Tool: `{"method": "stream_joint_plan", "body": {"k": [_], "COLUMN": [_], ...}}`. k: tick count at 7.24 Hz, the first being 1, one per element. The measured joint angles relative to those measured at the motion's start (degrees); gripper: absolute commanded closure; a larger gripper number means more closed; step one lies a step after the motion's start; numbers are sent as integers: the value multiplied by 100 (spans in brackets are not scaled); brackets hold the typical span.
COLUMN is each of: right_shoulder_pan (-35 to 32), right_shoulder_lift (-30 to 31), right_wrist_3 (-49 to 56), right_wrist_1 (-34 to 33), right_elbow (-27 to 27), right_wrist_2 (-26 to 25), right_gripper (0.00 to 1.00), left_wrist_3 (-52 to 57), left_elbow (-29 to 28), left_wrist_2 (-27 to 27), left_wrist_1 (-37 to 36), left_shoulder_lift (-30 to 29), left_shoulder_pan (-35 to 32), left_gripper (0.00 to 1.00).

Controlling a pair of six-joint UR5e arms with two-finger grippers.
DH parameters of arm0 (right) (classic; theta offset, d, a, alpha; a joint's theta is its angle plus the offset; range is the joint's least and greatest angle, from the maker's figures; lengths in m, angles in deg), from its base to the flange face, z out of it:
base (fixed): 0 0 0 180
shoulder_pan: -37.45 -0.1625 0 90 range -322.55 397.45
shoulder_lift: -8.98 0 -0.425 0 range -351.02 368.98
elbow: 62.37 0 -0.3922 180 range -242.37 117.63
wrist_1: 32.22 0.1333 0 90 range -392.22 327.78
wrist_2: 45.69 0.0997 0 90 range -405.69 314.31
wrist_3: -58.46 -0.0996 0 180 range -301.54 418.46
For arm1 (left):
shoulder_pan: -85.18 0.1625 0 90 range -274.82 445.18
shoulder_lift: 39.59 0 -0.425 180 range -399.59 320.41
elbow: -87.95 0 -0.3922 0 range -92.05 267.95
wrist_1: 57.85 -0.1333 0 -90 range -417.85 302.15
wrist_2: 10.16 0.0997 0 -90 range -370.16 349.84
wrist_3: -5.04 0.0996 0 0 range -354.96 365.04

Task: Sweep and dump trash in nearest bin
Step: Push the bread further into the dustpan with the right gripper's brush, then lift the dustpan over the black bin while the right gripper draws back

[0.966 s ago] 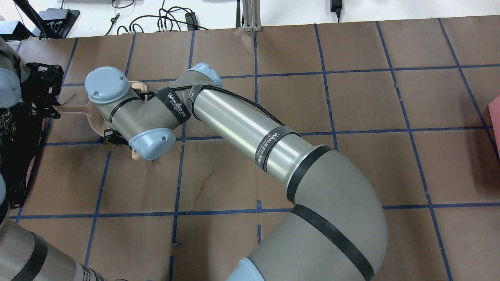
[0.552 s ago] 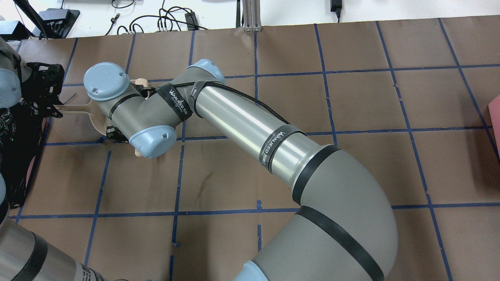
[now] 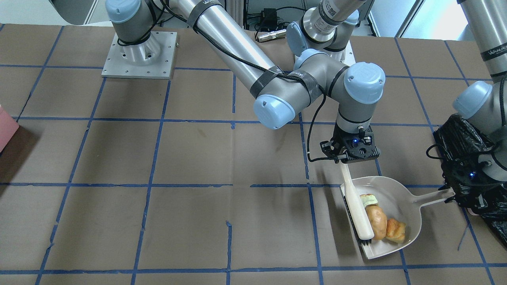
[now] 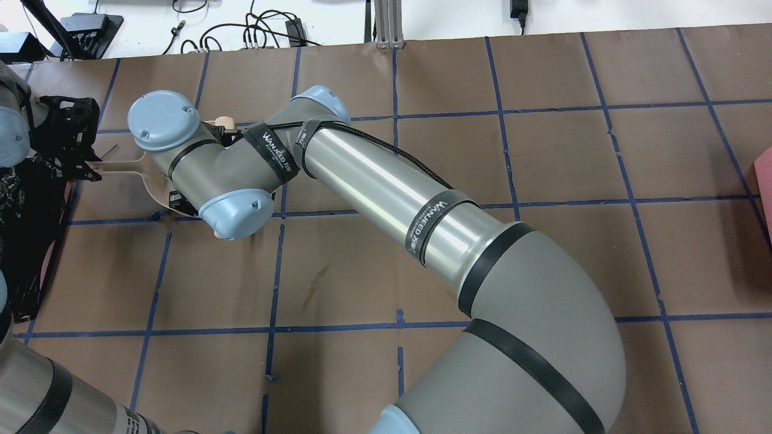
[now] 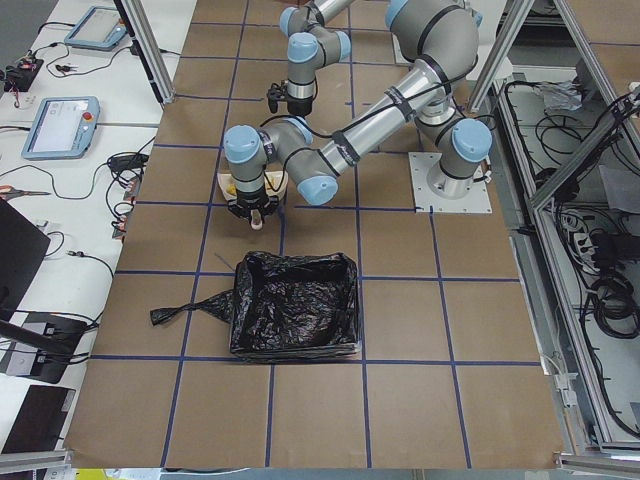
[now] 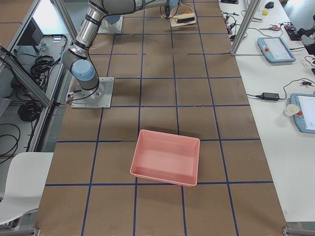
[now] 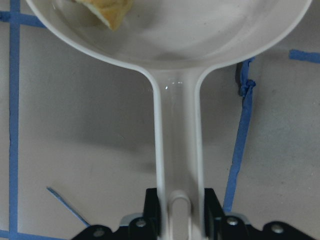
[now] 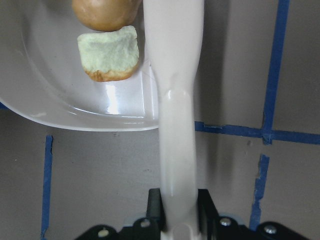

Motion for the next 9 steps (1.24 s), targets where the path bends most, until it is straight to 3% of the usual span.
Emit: {"method": "stream_joint_plan", "body": {"k": [2,9], "right_shoulder_pan": [114,586], "right_shoulder_lift": [296,1342], "right_wrist_3": [-19,-3], "right_wrist_1": [276,425], "right_elbow": [-236,-1826], "right_wrist_2": [-88,-339], "right_gripper": [92,92], "left_wrist_3": [-146,-613], "left_elbow": [-2,-78], "left_wrist_2": [-235,-718], "left_wrist_1": [153,576], "left_shoulder_lift": [44,289], "left_shoulder_pan": [26,213], "left_gripper": [100,100]}}
